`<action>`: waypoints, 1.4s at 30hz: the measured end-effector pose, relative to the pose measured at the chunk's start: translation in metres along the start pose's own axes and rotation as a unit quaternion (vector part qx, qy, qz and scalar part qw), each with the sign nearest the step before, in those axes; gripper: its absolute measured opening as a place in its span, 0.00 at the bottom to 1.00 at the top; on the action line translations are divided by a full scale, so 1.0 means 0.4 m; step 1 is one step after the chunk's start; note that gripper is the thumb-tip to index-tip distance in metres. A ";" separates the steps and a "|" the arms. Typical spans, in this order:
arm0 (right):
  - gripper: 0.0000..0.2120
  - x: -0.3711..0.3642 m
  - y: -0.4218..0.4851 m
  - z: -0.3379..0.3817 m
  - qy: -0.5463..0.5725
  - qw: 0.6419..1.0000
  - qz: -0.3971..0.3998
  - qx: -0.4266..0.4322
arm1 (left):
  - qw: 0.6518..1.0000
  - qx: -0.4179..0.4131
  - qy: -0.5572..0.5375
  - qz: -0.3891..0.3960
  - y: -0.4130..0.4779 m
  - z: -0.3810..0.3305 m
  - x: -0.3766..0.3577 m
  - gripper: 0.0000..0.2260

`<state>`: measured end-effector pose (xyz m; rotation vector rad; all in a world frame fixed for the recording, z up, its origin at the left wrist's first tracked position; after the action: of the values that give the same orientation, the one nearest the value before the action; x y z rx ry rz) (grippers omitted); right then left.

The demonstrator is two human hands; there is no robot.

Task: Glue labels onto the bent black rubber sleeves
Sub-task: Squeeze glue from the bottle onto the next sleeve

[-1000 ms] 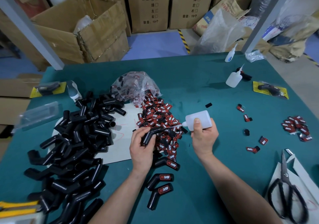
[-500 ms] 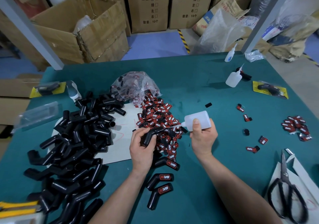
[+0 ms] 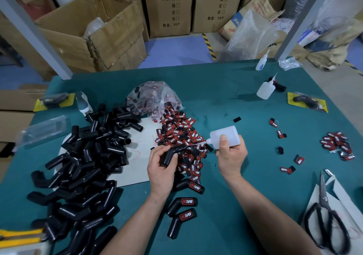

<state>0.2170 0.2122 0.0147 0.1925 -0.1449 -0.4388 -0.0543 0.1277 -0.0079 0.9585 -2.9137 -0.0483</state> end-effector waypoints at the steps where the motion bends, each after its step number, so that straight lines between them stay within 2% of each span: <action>1: 0.14 -0.001 -0.002 -0.003 -0.001 1.000 0.001 -0.003 | 1.000 0.002 0.000 0.000 0.000 0.000 -0.001 0.14; 6: 0.17 -0.005 -0.007 -0.007 -0.011 1.000 0.009 -0.007 | 1.000 0.006 0.003 -0.002 -0.001 -0.002 0.001 0.13; 14: 0.17 -0.001 -0.006 -0.001 -0.008 1.000 -0.002 -0.006 | 1.000 0.015 0.003 -0.009 -0.002 0.001 0.005 0.19; 20: 0.16 0.000 -0.005 -0.001 -0.003 1.000 -0.006 -0.005 | 1.000 0.018 -0.003 -0.008 0.000 0.006 0.005 0.19; 26: 0.17 -0.008 -0.008 -0.001 0.014 1.000 0.006 -0.005 | 1.000 0.010 -0.011 -0.003 -0.001 0.003 0.002 0.13; 42: 0.15 -0.005 -0.013 0.007 0.005 1.000 0.008 0.013 | 1.000 -0.008 -0.001 -0.005 -0.003 -0.007 0.003 0.14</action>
<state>0.2126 0.2078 0.0163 0.2184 -0.1419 -0.4202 -0.0544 0.1260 -0.0051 0.9725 -2.9059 -0.0732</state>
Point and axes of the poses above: each hand's wrist, its own y-axis towards the middle knuckle, its own x-axis out of the back of the hand, z = x × y, the point moved 10 cm from there along y, towards the middle knuckle, and after that the axes turned 7 degrees about x, right-handed, at the moved point
